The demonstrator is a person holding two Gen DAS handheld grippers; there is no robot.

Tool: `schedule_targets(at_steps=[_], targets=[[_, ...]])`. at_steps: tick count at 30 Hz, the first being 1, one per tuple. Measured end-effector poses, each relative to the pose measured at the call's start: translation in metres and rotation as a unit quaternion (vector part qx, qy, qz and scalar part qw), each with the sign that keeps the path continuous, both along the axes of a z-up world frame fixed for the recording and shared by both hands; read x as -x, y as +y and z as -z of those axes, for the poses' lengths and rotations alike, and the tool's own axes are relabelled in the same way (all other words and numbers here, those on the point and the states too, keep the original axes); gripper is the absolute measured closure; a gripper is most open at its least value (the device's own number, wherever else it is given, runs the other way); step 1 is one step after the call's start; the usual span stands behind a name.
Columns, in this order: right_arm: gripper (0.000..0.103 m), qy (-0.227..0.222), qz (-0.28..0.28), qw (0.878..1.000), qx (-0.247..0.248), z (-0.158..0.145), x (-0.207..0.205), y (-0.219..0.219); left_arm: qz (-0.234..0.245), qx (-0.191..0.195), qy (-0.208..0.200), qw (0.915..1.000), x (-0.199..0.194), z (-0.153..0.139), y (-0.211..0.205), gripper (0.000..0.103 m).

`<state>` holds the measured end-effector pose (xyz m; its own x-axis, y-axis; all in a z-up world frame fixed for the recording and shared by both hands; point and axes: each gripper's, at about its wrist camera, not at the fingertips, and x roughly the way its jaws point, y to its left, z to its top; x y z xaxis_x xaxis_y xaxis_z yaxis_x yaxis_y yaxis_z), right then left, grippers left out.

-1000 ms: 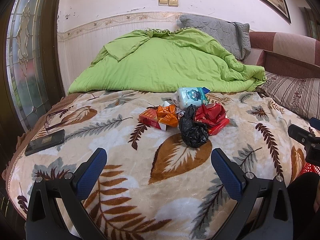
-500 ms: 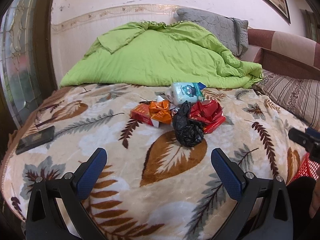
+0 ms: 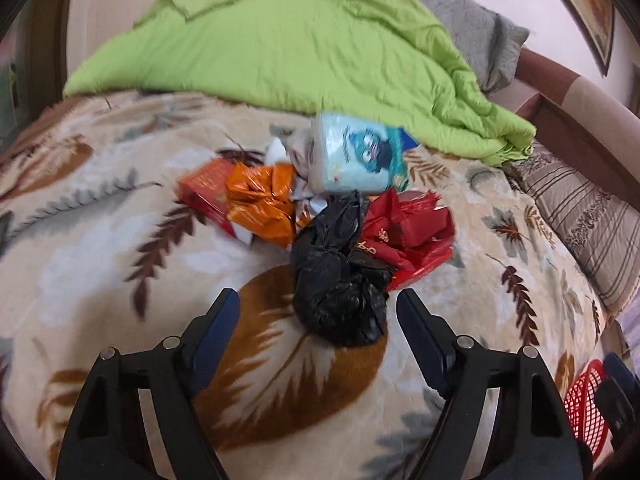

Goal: Collect trash
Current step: 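Grasp the black plastic bag with the left tool while the right tool grasps the red wrapper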

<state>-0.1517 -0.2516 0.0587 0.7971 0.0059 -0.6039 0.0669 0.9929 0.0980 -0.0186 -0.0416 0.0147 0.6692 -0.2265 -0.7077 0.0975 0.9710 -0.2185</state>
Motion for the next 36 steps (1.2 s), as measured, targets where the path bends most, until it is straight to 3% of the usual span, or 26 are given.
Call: schedule_targets(at_steps=[2, 5, 9, 11, 20, 24, 28, 32, 36], targets=[[0.021, 0.002, -0.003, 1.0, -0.003, 0.001, 0.0, 0.001, 0.007, 0.001, 0.003, 1.0, -0.008, 0.006, -0.003, 0.039], [0.037, 0.013, -0.024, 1.0, -0.01, 0.003, -0.005, 0.007, 0.032, 0.013, 0.018, 0.9992, -0.02, 0.017, -0.007, 0.057], [0.048, 0.029, -0.063, 0.997, -0.042, 0.005, -0.026, 0.017, 0.046, 0.013, 0.007, 0.9988, -0.016, 0.013, -0.007, 0.066], [0.049, 0.026, -0.073, 0.996, -0.04, 0.002, -0.043, 0.027, 0.051, 0.016, 0.008, 0.9985, -0.015, 0.012, -0.006, 0.07], [0.051, 0.051, -0.078, 0.994, -0.049, 0.011, -0.151, 0.052, 0.052, 0.029, 0.01, 0.9982, -0.013, 0.015, 0.01, 0.073], [0.067, 0.076, -0.066, 0.994, -0.051, 0.032, -0.182, 0.053, 0.054, 0.024, 0.006, 0.9982, -0.013, 0.016, 0.01, 0.073], [0.088, 0.065, -0.071, 0.994, -0.055, 0.037, -0.181, 0.053, 0.054, 0.027, -0.005, 0.9982, -0.01, 0.013, 0.01, 0.076], [0.089, 0.036, -0.072, 0.996, -0.049, 0.026, -0.161, 0.05, 0.056, 0.042, -0.034, 0.997, -0.001, -0.002, 0.012, 0.076], [0.089, 0.021, -0.076, 0.995, -0.06, 0.017, -0.137, 0.044, 0.059, 0.033, -0.057, 0.9961, 0.008, -0.013, 0.009, 0.076]])
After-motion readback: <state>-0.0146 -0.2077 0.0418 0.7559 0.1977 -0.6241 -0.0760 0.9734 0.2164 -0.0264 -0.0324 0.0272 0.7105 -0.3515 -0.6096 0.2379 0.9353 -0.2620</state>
